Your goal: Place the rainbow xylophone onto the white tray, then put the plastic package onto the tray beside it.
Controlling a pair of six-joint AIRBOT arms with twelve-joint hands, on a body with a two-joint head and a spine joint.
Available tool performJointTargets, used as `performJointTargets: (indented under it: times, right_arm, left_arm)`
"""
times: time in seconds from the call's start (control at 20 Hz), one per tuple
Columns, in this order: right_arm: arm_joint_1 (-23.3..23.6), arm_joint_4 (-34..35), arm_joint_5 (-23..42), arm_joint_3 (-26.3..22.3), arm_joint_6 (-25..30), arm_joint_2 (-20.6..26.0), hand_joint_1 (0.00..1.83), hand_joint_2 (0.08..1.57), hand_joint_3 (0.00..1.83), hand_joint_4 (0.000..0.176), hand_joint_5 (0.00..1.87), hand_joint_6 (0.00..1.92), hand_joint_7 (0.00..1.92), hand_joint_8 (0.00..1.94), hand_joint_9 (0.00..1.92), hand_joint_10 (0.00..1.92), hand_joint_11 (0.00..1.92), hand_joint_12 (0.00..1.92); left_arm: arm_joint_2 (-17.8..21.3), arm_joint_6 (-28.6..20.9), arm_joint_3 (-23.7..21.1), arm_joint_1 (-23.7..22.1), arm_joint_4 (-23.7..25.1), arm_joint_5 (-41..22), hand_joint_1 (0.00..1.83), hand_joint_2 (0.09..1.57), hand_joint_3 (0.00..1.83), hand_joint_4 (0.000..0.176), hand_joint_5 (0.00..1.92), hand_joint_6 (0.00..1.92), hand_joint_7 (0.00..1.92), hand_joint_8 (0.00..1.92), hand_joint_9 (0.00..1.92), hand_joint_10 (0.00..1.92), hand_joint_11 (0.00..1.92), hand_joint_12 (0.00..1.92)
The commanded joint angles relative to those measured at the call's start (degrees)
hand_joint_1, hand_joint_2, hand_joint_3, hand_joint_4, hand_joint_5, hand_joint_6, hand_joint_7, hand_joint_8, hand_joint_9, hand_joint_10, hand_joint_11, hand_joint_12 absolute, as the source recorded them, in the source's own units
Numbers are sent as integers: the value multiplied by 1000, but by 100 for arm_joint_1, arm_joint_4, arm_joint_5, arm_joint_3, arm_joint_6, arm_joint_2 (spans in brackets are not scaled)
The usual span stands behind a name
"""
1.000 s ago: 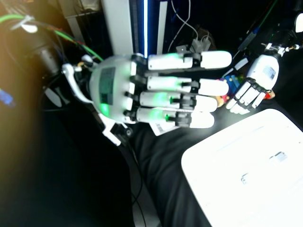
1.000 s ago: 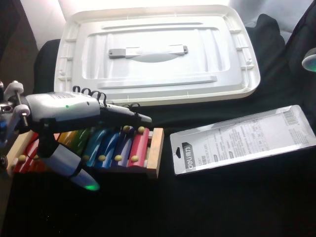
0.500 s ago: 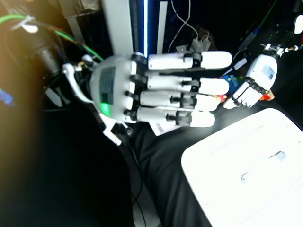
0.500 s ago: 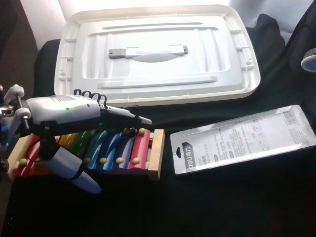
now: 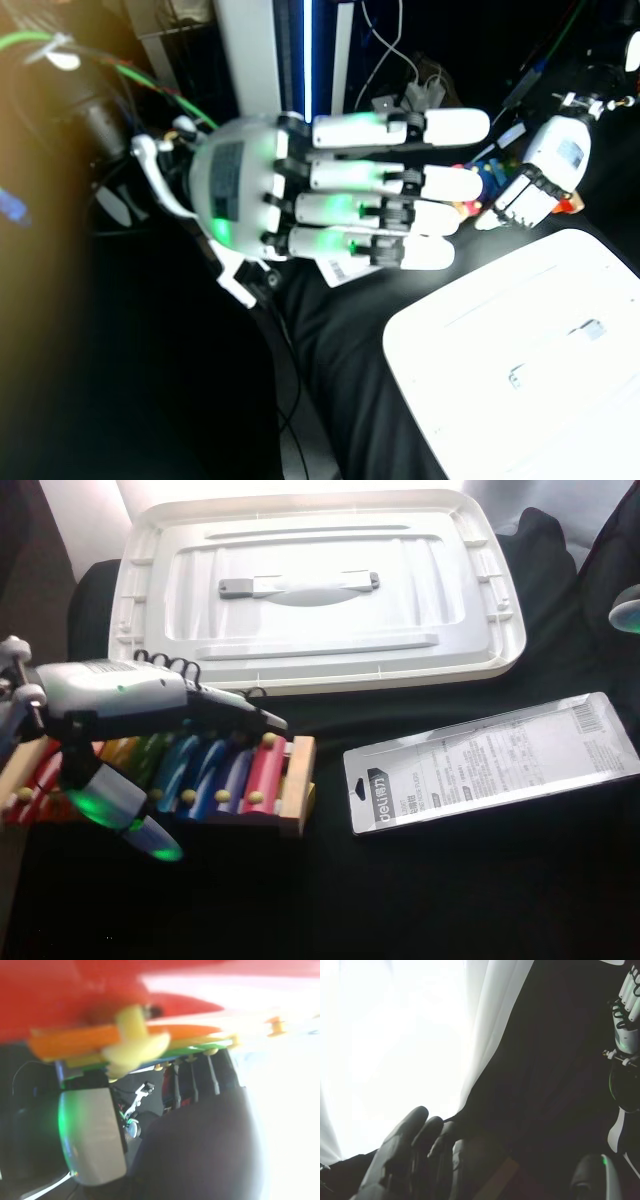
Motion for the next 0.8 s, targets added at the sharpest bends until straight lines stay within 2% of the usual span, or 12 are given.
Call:
performJointTargets:
  times: [0.0, 0.1, 0.15, 0.3, 0.4, 0.45, 0.65, 0.75]
  right_arm:
    - [72, 151, 629, 1, 30, -14, 1032, 579, 0, 73, 298, 12, 209, 427, 0, 879, 0, 761]
    - [72, 152, 629, 1, 30, -14, 1027, 578, 0, 77, 304, 14, 205, 461, 1, 868, 0, 754]
    - [72, 152, 629, 1, 30, -14, 1035, 585, 2, 74, 308, 16, 211, 467, 4, 872, 0, 756]
    - [72, 152, 629, 1, 30, -14, 1042, 585, 2, 80, 323, 21, 204, 491, 0, 884, 0, 784]
    - [72, 152, 629, 2, 30, -19, 1050, 589, 3, 79, 320, 18, 187, 483, 0, 830, 0, 735]
    - [72, 152, 629, 2, 30, -25, 1049, 594, 4, 84, 322, 17, 189, 488, 0, 833, 0, 727]
    - [69, 153, 628, 4, 30, -36, 1060, 606, 5, 84, 314, 10, 189, 462, 0, 799, 0, 651]
    - [69, 153, 626, 12, 30, -51, 1059, 603, 3, 87, 324, 12, 203, 436, 6, 806, 0, 672]
  left_arm:
    - [42, 30, 18, -97, -185, -358, 1614, 1207, 3, 0, 551, 577, 571, 1495, 689, 1479, 600, 1737]
    - [109, 29, 14, -208, -214, -444, 1614, 1212, 0, 6, 513, 525, 565, 1483, 705, 1488, 572, 1756]
    - [150, 29, 5, -276, -214, -493, 1615, 1214, 1, 0, 492, 509, 559, 1490, 704, 1499, 557, 1761]
    - [274, 29, -53, -457, -215, -654, 1613, 1225, 2, 0, 481, 505, 545, 1530, 701, 1535, 506, 1761]
    - [342, 28, -83, -589, -215, -775, 1612, 1222, 0, 0, 527, 514, 581, 1508, 727, 1524, 468, 1743]
    - [364, 28, -88, -658, -215, -820, 1471, 1223, 0, 0, 586, 394, 626, 1443, 726, 1498, 394, 1286]
    - [388, 55, 6, -1032, -182, -811, 1475, 1184, 3, 0, 666, 258, 688, 1364, 798, 1406, 415, 1191]
    - [375, 59, 109, -1182, -166, -765, 1474, 1181, 2, 0, 695, 208, 692, 1354, 805, 1394, 403, 1220]
